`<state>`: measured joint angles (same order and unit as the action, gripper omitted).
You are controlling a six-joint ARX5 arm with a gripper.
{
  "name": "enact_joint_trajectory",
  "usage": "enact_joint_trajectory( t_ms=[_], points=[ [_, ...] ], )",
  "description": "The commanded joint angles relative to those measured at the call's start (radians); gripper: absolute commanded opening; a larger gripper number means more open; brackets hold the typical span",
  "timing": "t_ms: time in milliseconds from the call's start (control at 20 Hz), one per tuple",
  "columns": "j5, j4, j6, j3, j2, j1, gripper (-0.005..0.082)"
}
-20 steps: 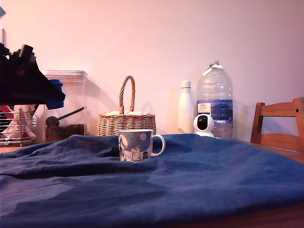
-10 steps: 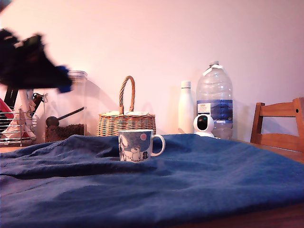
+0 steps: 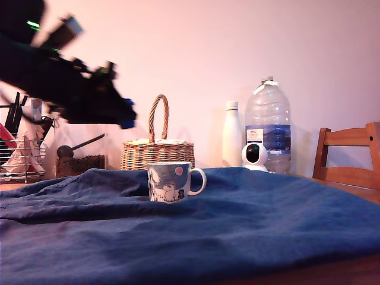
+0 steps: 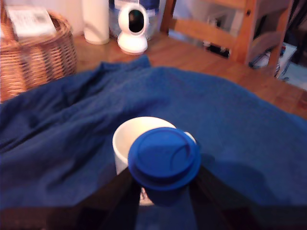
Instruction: Pick up the coffee capsules on the table and drop them inside the coffee cup
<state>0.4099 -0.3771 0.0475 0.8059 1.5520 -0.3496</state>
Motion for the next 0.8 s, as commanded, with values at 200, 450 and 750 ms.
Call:
enact_joint_trajectory(
  t_ms=[200,450,750],
  points=[
    [-0.025,0.163,-0.046,0.212,0.146,-0.043,0.0183],
    [-0.098,0.34,-0.085,0.392,0.263,-0.095,0.0183],
    [-0.151,0.525,-0.131,0.575,0.407,-0.112,0.0183]
  ],
)
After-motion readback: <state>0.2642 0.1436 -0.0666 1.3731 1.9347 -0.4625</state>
